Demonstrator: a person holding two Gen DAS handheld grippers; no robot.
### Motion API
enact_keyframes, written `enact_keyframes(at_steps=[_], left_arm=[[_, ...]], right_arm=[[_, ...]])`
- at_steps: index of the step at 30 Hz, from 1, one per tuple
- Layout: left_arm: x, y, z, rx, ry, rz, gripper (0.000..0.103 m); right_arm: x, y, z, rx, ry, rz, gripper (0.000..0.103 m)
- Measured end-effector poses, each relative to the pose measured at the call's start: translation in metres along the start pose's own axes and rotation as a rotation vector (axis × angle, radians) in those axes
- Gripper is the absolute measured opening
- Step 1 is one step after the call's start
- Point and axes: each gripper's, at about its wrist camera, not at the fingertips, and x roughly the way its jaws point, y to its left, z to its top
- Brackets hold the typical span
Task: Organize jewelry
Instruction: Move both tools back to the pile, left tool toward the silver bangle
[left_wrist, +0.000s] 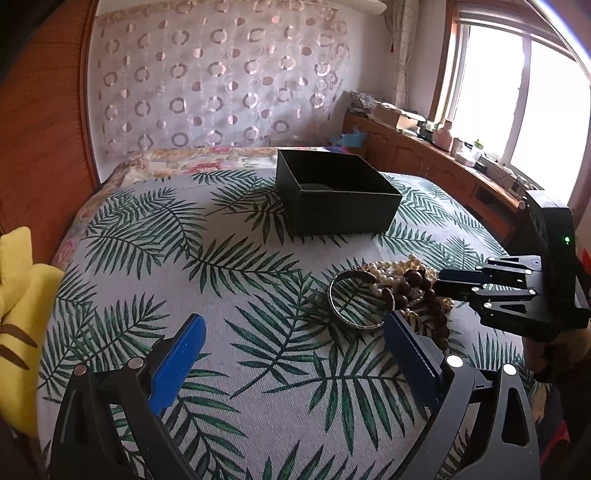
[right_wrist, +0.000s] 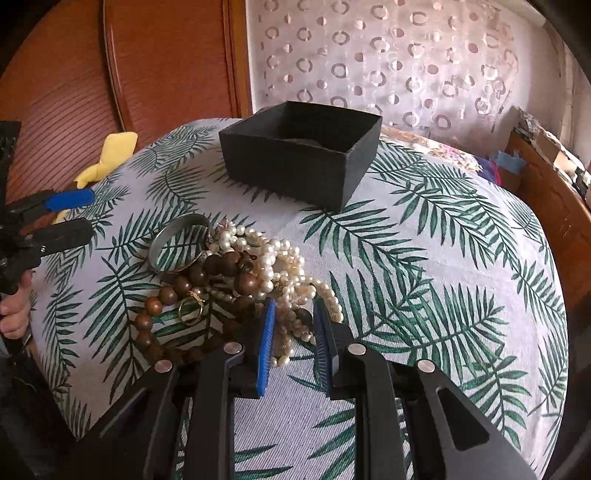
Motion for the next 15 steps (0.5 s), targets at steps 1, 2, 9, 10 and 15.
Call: enact_keyframes(at_steps=[1, 2, 9, 10, 15], left_arm=[[0.000, 0.000, 0.000, 0.001, 0.000, 0.000, 0.093], [0.000, -0.001, -0.001, 0.003, 0.001, -0.003, 0.093], [0.011, -0.009, -0.002, 0.017, 0.024, -0.020, 0.093], [0.012, -0.009, -0.002, 0.017, 0.025, -0.023, 0.093], [0.019, -0.010, -0.001, 0.020, 0.034, -0.033, 0.093]], right_arm=[[-0.003, -0.001, 0.000, 0.003, -0.007, 0.009, 0.005], [-0.006, -0.002, -0.001, 0.006, -0.011, 0.018, 0.005], [-0.041, -0.021, -0.002, 0.060, -0.100, 0.002, 0.005], [-0.046, -0.022, -0.002, 0.063, -0.112, 0.000, 0.005], [-0.077, -0.027, 0.008, 0.056, -0.192, -0.023, 0.005]])
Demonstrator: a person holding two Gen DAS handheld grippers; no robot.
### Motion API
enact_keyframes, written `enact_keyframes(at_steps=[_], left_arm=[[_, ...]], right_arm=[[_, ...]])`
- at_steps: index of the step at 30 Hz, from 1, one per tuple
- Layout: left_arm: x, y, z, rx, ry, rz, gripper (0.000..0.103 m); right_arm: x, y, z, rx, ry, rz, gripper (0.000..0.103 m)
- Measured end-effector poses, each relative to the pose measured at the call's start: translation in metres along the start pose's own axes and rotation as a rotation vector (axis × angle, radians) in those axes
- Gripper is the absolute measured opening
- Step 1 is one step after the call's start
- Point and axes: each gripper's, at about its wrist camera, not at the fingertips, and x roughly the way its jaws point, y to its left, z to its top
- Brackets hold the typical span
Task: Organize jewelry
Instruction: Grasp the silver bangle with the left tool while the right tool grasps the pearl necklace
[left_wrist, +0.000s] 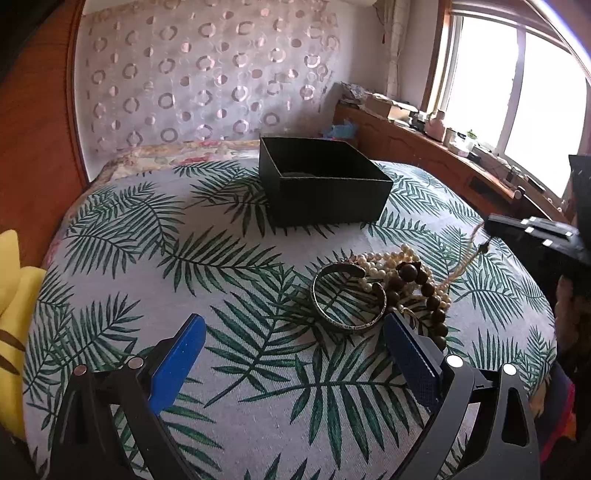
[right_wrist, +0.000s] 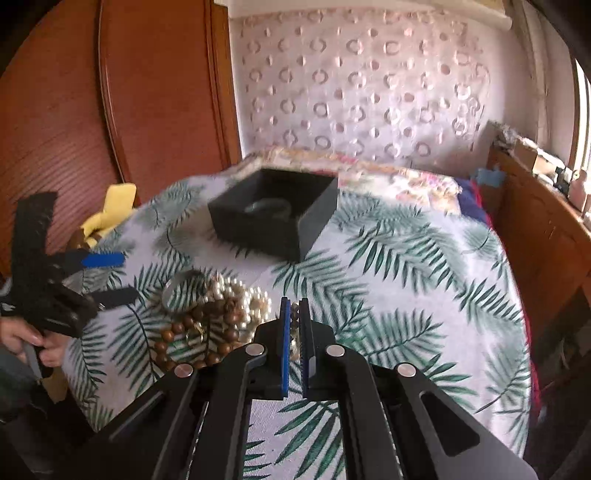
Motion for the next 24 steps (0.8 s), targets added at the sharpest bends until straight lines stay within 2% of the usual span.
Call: enact_keyframes(at_steps=[2, 4, 10, 12, 17, 22, 24], left_arm=[[0.001, 0.000, 0.001, 0.004, 0.002, -0.014, 0.090], [0.004, -0.001, 0.003, 0.007, 0.012, -0.024, 0.075], [0.018, -0.004, 0.011, 0.027, 0.054, -0.059, 0.052], [0.025, -0.007, 0.015, 0.039, 0.070, -0.064, 0.047], [0.044, -0.013, 0.024, 0.066, 0.109, -0.046, 0.042], [0.055, -0.017, 0.029, 0.079, 0.138, -0.037, 0.030], [0.058, -0.017, 0.030, 0.083, 0.140, -0.029, 0.028]], right_arm=[[-0.008, 0.001, 0.007, -0.005, -0.026, -0.004, 0.005], [-0.015, 0.001, 0.013, -0.013, -0.047, -0.007, 0.005], [-0.030, -0.004, 0.029, -0.032, -0.089, -0.046, 0.005], [-0.033, -0.007, 0.033, -0.032, -0.096, -0.060, 0.005], [-0.040, -0.013, 0.037, -0.025, -0.123, -0.083, 0.005], [-0.044, -0.014, 0.042, -0.033, -0.139, -0.091, 0.005], [-0.044, -0.013, 0.042, -0.038, -0.140, -0.090, 0.005]])
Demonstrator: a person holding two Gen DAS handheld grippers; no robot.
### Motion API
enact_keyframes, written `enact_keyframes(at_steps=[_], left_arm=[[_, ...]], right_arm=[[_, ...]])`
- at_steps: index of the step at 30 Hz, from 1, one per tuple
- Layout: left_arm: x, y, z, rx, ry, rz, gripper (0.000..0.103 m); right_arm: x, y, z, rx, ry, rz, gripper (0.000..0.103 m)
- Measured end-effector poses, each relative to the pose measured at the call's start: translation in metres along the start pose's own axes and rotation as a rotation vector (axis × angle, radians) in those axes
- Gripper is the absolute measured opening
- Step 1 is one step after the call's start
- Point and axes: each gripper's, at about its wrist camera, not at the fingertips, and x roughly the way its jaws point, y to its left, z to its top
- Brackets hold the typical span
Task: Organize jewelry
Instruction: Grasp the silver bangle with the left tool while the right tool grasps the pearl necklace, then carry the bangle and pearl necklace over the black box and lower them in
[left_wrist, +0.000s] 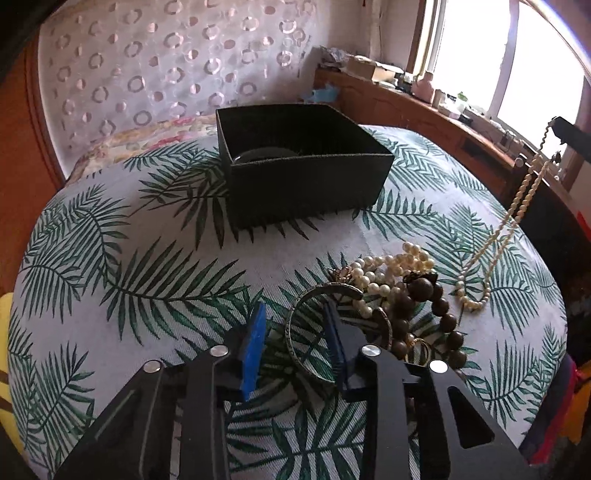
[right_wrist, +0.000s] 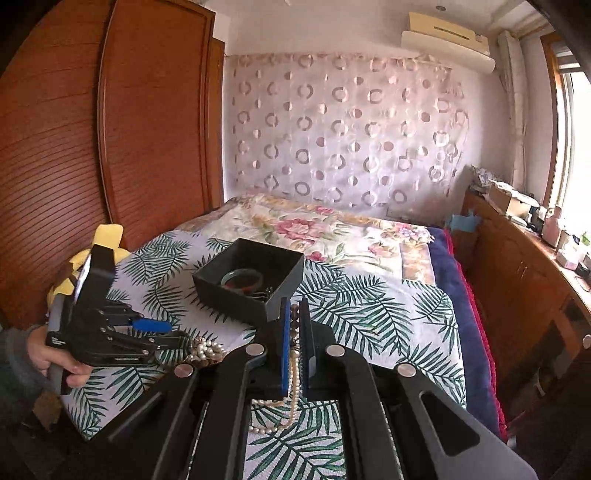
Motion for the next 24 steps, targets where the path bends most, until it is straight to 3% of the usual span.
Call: enact_keyframes(at_steps=[2, 4, 10, 24], left_arm=[[0.001, 0.001, 0.001, 0.003, -0.001, 0.006, 0.024], [0.002, 0.001, 0.001, 0.007, 0.002, 0.009, 0.007], [-0.006, 0.002, 0.002, 0.006, -0.022, 0.003, 0.004], [-0.066, 0.002, 0.021, -0.013, -0.204, 0.049, 0.004]], right_arm=[[0.001, 0.002, -0.001, -0.003, 0.002, 0.003, 0.005], [0.002, 0.004, -0.002, -0.010, 0.007, 0.005, 0.005], [0.003, 0.010, 0.005, -0.028, -0.001, 0.012, 0.005], [-0.009, 0.018, 0.064, -0.081, -0.101, 0.011, 0.005]])
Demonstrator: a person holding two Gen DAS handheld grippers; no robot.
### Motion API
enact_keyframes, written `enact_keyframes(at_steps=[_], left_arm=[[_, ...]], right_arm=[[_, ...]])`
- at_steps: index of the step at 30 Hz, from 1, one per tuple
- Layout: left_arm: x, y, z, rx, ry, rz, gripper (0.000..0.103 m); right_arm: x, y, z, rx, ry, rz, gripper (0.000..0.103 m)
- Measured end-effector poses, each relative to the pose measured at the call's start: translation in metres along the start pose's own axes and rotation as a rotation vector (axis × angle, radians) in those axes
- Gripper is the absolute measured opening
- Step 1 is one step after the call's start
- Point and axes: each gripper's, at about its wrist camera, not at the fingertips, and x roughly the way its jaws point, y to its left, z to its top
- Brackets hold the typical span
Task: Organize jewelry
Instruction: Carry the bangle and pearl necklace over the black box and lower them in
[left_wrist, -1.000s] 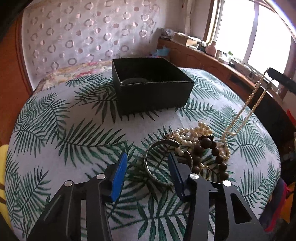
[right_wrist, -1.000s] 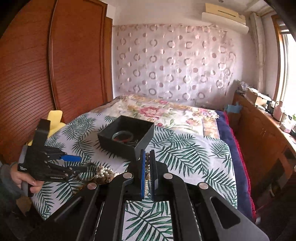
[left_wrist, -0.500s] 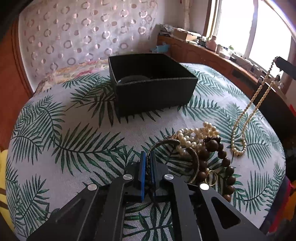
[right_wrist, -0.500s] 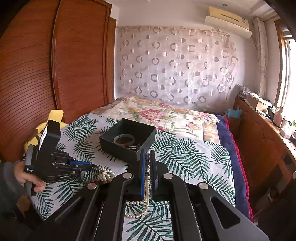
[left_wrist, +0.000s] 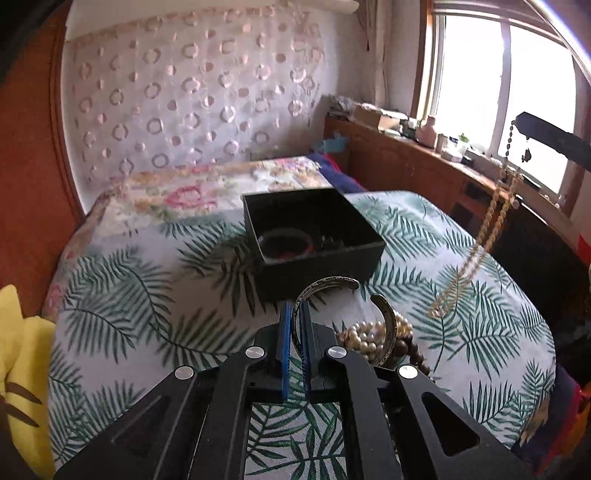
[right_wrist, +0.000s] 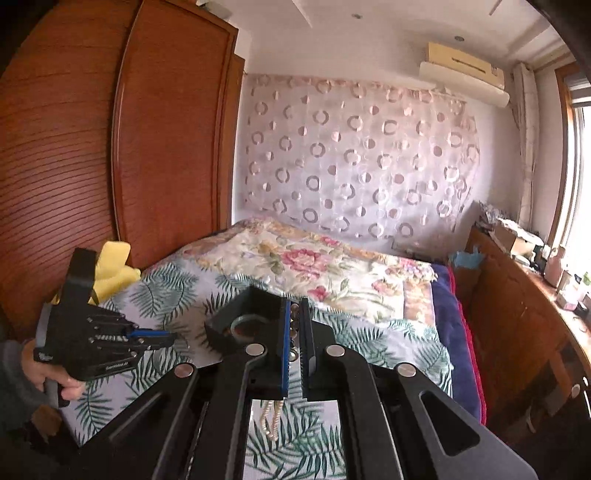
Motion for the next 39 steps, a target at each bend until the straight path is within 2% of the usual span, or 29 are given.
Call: enact_keyframes(at_steps=[9, 22, 28, 39], left_arm=[[-0.011, 0.012, 0.012, -0.030, -0.054, 0.009, 0.004], [0.002, 0.018, 0.024, -0.035, -0.059, 0.015, 0.004], [0.015, 0.021, 0.029, -0.036, -0.043, 0.017, 0.005], [0.043, 0.028, 0.048, -0.028, -0.026, 0.027, 0.006]], right_arm=[[0.013, -0.005, 0.041, -0.032, -0.042, -0.008, 0.005], [0.065, -0.009, 0.090, -0.068, -0.068, 0.008, 0.005], [0.097, -0.012, 0.086, -0.063, -0.028, 0.015, 0.005], [0.172, -0.015, 0.024, -0.032, 0.141, 0.068, 0.005]])
